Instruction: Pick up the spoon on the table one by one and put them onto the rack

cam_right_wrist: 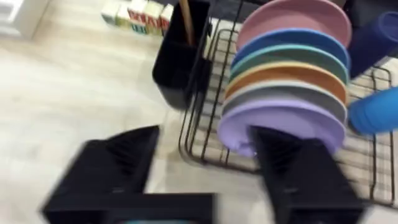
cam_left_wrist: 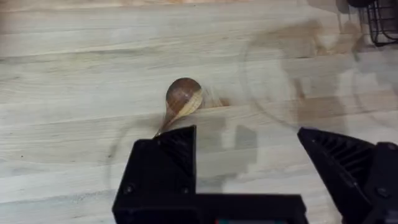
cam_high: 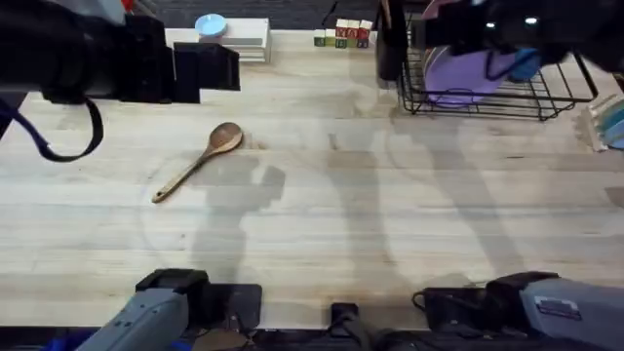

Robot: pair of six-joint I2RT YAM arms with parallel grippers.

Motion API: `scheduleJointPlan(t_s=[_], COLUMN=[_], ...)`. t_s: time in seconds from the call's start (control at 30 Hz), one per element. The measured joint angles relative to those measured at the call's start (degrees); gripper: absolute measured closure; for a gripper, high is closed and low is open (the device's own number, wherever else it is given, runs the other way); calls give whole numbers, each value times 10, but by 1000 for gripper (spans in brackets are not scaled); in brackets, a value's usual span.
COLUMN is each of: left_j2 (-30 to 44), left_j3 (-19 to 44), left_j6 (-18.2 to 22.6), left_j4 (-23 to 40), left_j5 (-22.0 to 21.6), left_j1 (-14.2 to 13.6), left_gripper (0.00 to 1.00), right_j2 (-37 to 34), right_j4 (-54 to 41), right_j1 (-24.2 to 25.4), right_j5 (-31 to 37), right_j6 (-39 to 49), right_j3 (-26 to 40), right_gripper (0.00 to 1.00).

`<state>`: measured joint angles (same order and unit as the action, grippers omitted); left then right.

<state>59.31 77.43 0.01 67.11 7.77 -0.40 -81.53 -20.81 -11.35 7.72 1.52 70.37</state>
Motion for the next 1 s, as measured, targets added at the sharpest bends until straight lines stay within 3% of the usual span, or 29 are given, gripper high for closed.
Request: scheduleJointPlan(t_s=[0.03,0.1,0.63,0.9,1.0], left_j2=[0,0,0,0,0], left_j3=[0,0,0,0,0], left_j6=[0,0,0,0,43], left_j4=[0,0,0,4,6], left_j5=[0,0,0,-17,-27], left_j1=[0,0,0,0,0], left_gripper=[7,7,7,8,8], right_j2=[18,49,240,264,256], right_j4=[-23,-62,-258,-262,-263], right_j1=[0,0,0,0,0], right_j5=[0,0,0,0,0], right_j6=[1,2,2,2,2], right_j3=[0,0,0,1,1], right_gripper=[60,10,9,9,10])
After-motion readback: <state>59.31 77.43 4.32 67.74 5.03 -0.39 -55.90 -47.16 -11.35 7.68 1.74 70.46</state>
